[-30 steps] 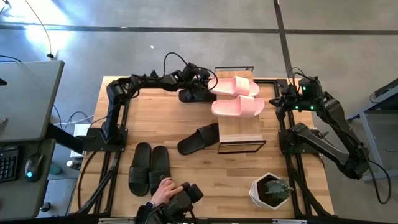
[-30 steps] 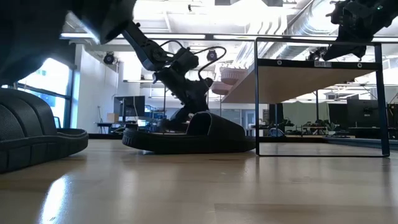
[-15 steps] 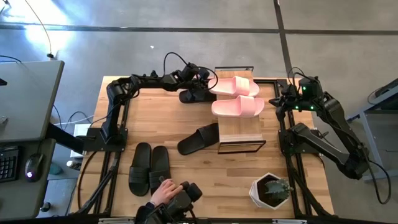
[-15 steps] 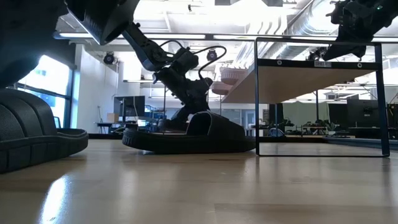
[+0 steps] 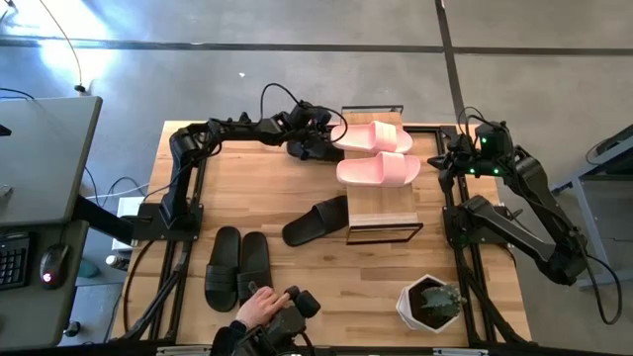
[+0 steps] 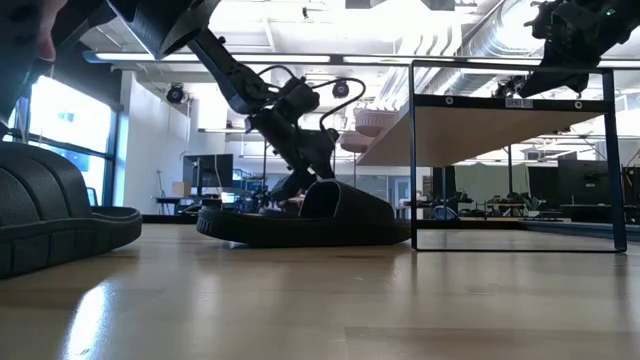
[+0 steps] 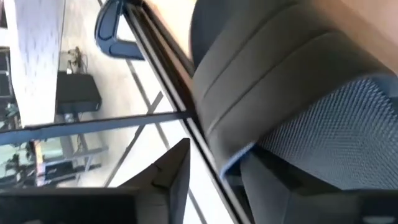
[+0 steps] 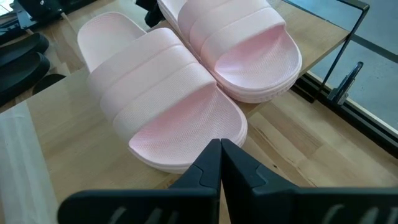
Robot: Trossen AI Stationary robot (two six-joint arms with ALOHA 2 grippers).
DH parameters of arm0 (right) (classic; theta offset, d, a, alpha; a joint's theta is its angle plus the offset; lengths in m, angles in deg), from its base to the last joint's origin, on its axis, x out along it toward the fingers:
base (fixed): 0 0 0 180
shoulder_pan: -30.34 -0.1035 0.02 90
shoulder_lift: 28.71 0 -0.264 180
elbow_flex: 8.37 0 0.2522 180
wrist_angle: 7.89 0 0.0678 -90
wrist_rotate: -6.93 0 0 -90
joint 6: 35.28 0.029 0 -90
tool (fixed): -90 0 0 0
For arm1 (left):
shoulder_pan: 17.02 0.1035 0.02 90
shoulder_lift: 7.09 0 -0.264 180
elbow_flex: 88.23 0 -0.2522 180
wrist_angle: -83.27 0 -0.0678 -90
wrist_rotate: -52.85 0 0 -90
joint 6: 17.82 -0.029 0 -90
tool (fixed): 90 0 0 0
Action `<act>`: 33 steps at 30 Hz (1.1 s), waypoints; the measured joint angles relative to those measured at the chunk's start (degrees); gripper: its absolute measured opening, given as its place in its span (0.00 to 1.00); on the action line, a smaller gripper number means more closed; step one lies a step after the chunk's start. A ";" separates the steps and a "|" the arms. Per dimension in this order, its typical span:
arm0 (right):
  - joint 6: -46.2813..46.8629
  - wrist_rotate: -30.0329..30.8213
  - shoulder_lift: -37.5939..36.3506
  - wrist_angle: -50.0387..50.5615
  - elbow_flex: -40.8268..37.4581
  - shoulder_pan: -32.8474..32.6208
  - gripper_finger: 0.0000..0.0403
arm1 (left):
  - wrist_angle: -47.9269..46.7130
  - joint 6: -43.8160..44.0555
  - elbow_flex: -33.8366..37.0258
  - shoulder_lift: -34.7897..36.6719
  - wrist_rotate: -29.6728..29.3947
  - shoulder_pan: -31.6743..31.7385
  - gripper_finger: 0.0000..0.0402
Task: Pick and place slides into the shelf
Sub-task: Adjust the black slides under the shelf
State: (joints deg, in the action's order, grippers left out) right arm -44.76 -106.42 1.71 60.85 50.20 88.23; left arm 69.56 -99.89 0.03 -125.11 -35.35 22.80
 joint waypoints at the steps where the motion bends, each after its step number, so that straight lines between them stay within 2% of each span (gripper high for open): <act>1: 0.00 0.00 0.00 0.00 0.00 0.00 0.00 | 0.03 0.00 0.00 0.00 -0.98 -0.22 0.33; 11: -0.01 0.00 -0.01 0.00 0.00 -0.01 0.00 | -0.12 0.67 0.00 0.08 -10.26 -2.02 0.44; 16: -0.02 -0.07 -0.01 0.00 0.00 0.00 0.00 | -1.36 3.91 0.00 0.27 -14.52 -2.39 0.44; 20: -0.02 -0.14 0.00 0.00 0.00 -0.01 0.00 | -7.08 6.96 0.02 1.24 -16.49 -2.39 0.42; 24: -0.11 -0.32 -0.02 0.00 0.00 -0.02 0.00 | -13.82 11.91 0.07 3.42 -18.55 -2.39 0.41; 30: -0.24 -0.63 -0.02 0.00 0.00 0.00 0.00 | -22.34 21.34 0.04 9.41 -18.07 -2.40 0.38; 33: -0.24 -0.65 -0.02 0.00 0.00 0.00 0.00 | -26.76 32.28 0.04 13.03 -18.76 -2.43 0.36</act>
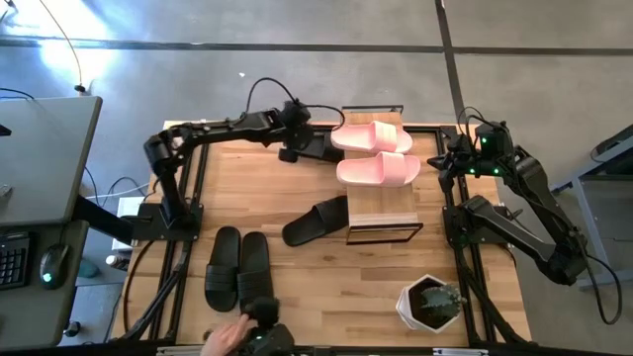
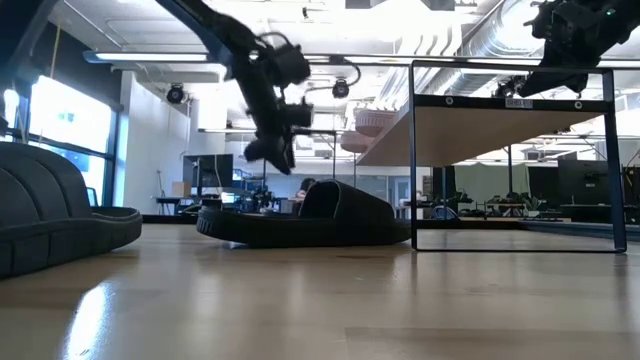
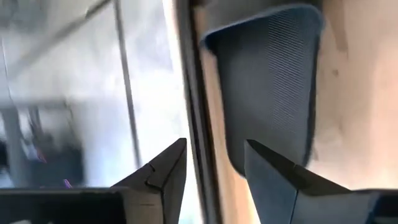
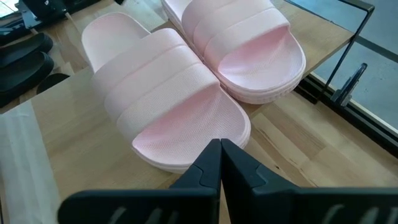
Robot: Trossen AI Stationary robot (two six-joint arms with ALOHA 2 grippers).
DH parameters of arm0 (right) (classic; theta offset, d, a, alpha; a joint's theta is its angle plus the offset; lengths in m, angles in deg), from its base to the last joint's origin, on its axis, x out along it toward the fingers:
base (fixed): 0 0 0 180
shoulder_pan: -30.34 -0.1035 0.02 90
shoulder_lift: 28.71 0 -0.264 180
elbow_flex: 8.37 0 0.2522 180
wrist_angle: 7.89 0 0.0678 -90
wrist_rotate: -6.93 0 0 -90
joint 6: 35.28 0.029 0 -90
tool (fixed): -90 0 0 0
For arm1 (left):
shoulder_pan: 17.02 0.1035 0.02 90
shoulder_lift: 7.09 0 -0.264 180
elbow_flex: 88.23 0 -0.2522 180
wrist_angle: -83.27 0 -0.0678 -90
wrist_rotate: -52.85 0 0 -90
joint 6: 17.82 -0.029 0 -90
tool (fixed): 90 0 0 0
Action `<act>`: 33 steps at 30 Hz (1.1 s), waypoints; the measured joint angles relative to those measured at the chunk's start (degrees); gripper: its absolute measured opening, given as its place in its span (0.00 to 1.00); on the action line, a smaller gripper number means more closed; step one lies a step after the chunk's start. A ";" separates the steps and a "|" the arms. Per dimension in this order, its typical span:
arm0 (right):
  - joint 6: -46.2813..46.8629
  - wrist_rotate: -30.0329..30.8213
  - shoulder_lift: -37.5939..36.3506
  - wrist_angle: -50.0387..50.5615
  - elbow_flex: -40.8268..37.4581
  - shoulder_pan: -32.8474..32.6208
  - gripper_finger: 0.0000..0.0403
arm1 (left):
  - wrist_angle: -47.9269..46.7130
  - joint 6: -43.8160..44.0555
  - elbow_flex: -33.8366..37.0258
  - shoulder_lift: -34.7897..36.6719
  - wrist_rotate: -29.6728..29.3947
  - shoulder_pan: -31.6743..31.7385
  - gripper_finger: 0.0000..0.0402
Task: Pick and place slides into the shelf
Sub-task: Adjust the black slides under the shelf
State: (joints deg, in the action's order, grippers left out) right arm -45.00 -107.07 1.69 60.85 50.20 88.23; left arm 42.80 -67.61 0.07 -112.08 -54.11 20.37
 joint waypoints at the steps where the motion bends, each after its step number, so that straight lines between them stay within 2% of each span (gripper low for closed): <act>1: 0.00 0.00 0.00 0.00 0.00 0.00 0.00 | -1.19 4.70 0.00 1.01 -0.78 0.00 0.35; 4: -0.32 -0.37 0.00 0.00 0.00 0.00 0.00 | -6.32 19.30 -0.02 3.73 -1.30 0.88 0.32; 8: -0.76 -1.64 0.00 0.02 0.00 -0.02 0.00 | -14.40 35.14 -0.02 4.58 2.99 4.71 0.24; 10: -0.83 -1.80 0.00 0.02 0.01 -0.01 0.00 | -17.22 40.80 0.00 3.98 6.10 7.28 0.20; 14: -0.83 -1.95 0.00 0.02 0.01 -0.01 0.00 | -16.83 51.10 0.11 1.75 17.57 11.79 0.09; 16: -0.83 -1.95 0.00 0.02 0.02 -0.02 0.00 | -15.17 55.22 -0.07 0.91 20.89 13.44 0.03; 18: -0.83 -2.02 0.01 0.02 0.00 -0.01 0.00 | -15.77 58.62 -0.03 0.00 20.89 14.53 0.01; 24: -0.96 -2.86 0.00 0.02 0.02 -0.01 0.00 | -16.64 62.84 -0.02 -2.75 16.83 15.16 0.04; 28: -1.09 -3.02 0.00 0.02 0.02 -0.01 0.00 | -16.12 64.59 -0.02 -5.40 17.78 15.10 0.01; 33: -1.10 -3.01 0.00 0.04 0.02 -0.01 0.00 | -14.30 65.30 0.00 -7.97 21.45 14.94 0.02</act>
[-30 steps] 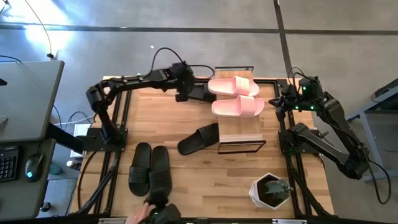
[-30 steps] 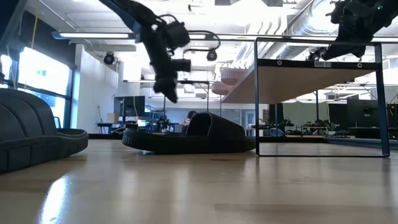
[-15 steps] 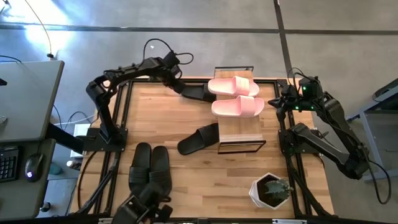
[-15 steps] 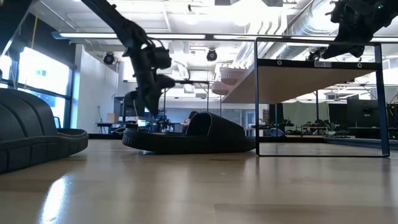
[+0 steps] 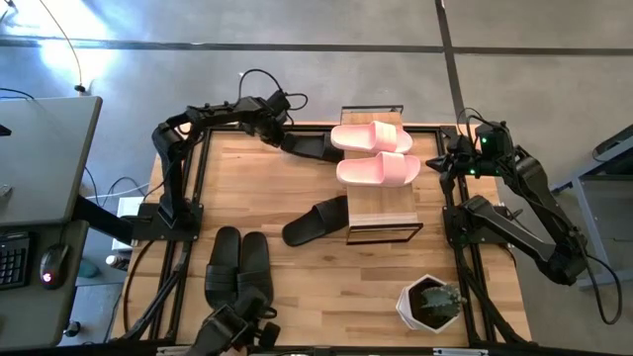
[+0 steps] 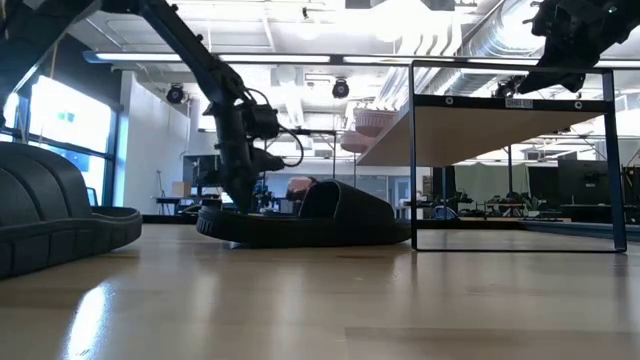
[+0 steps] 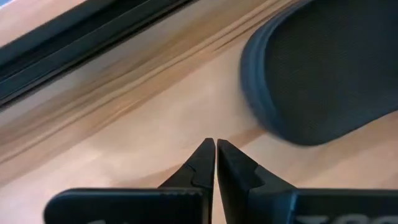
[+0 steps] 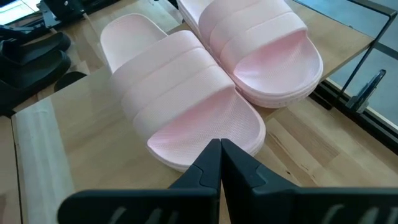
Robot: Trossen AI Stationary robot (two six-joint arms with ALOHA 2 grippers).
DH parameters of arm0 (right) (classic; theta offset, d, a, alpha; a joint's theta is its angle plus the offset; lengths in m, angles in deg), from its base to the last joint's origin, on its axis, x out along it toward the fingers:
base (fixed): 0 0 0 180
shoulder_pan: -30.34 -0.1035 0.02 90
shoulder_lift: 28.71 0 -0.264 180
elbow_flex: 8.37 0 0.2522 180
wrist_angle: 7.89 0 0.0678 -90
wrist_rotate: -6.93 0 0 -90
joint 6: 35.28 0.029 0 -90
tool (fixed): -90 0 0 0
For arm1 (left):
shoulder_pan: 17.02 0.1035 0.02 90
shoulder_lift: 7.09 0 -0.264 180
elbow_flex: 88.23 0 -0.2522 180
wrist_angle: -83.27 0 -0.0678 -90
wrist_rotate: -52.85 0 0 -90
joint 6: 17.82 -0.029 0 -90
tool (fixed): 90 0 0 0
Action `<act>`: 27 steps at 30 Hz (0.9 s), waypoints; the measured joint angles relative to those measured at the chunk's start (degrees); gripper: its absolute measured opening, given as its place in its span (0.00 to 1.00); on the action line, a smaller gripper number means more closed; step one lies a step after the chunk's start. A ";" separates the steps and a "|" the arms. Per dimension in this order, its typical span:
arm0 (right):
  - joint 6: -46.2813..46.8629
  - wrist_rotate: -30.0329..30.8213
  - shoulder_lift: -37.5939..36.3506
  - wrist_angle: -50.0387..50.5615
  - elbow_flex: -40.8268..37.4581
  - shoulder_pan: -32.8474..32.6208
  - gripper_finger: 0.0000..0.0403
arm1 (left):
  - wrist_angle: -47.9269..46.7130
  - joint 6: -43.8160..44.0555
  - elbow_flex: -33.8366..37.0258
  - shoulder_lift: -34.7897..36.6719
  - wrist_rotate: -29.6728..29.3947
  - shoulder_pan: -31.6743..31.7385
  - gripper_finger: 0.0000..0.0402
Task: Pick and place slides into the shelf
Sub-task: Adjust the black slides under the shelf
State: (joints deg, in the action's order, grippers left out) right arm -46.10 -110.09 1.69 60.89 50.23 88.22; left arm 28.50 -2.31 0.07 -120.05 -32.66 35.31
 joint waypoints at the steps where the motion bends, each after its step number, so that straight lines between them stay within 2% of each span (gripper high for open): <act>1: 0.01 0.01 0.00 0.01 0.00 -0.01 0.00 | 0.67 0.02 0.00 -0.32 0.80 -0.29 0.01; 22: 0.01 0.02 0.00 0.04 0.00 0.01 0.00 | 18.95 2.93 -0.04 -3.43 5.40 -8.20 0.00; 27: 0.01 0.03 0.00 0.05 0.00 -0.01 0.00 | 18.78 2.98 -0.02 -3.95 4.35 -8.65 0.00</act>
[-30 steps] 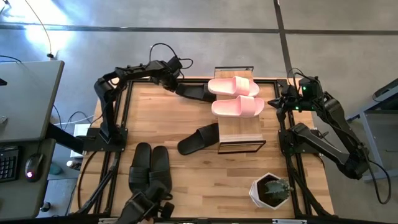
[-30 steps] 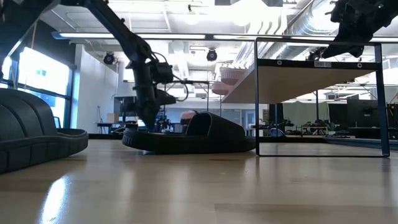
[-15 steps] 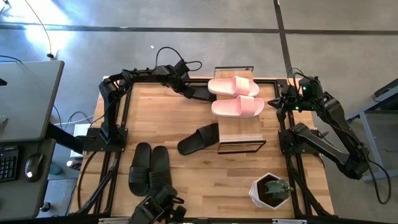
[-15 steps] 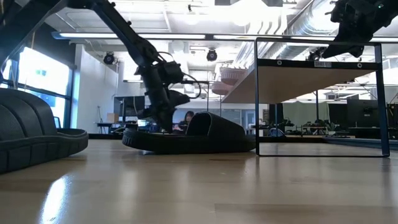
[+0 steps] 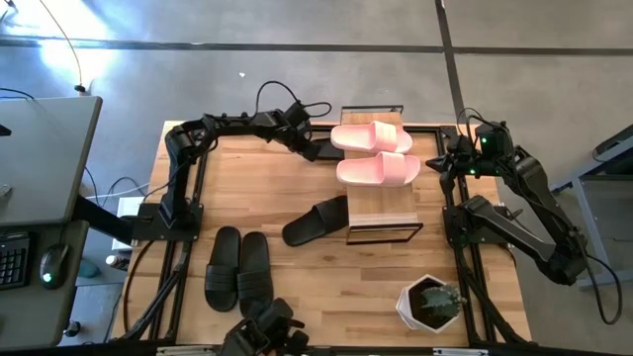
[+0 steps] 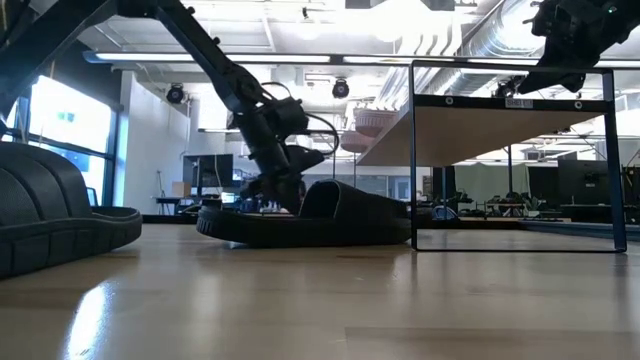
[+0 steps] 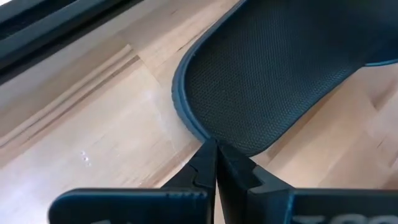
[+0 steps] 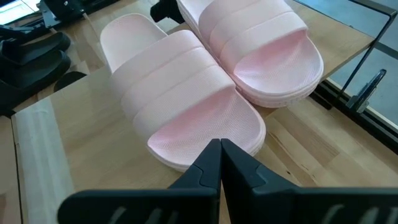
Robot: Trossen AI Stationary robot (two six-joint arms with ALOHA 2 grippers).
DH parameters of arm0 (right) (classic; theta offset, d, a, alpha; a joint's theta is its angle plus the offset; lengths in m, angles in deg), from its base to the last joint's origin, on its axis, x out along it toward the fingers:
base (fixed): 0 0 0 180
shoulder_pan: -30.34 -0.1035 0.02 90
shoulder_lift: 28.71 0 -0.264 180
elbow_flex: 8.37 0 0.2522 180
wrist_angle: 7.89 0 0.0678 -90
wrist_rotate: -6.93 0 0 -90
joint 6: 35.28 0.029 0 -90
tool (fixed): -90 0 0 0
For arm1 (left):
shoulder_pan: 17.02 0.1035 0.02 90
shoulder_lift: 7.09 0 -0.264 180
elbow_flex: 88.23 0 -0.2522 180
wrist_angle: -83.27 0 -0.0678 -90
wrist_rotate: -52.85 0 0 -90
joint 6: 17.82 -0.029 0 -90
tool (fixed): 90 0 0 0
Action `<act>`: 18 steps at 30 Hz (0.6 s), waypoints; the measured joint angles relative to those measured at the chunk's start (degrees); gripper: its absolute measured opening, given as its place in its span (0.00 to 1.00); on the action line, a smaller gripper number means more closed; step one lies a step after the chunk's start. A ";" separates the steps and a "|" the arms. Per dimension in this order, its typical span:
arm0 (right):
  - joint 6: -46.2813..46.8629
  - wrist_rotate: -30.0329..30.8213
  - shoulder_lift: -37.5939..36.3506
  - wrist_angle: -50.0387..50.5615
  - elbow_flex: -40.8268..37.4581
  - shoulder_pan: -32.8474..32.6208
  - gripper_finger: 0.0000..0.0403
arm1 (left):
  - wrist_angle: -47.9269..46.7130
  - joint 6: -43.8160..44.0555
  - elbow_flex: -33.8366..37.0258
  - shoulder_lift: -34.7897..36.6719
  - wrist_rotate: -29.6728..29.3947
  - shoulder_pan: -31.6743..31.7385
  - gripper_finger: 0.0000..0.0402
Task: Pick and place slides into the shelf
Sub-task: Adjust the black slides under the shelf
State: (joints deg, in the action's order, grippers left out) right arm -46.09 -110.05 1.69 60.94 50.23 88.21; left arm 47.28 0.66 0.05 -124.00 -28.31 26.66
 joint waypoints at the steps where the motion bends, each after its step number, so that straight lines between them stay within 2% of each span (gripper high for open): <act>1: 0.00 0.01 0.00 0.01 0.00 0.02 0.00 | 0.20 0.00 -0.01 0.01 -0.04 0.04 0.00; 11: 0.02 -0.01 0.00 0.00 0.00 0.02 0.00 | 8.59 1.40 0.00 -0.02 2.39 -0.79 0.00; 18: 0.02 0.01 0.00 0.00 0.00 0.02 0.00 | 10.22 1.50 0.02 -0.75 3.21 -2.22 0.00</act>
State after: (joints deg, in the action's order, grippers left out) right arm -46.07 -110.05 1.69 60.93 50.23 88.23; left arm 57.50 2.17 0.07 -124.75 -25.10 24.44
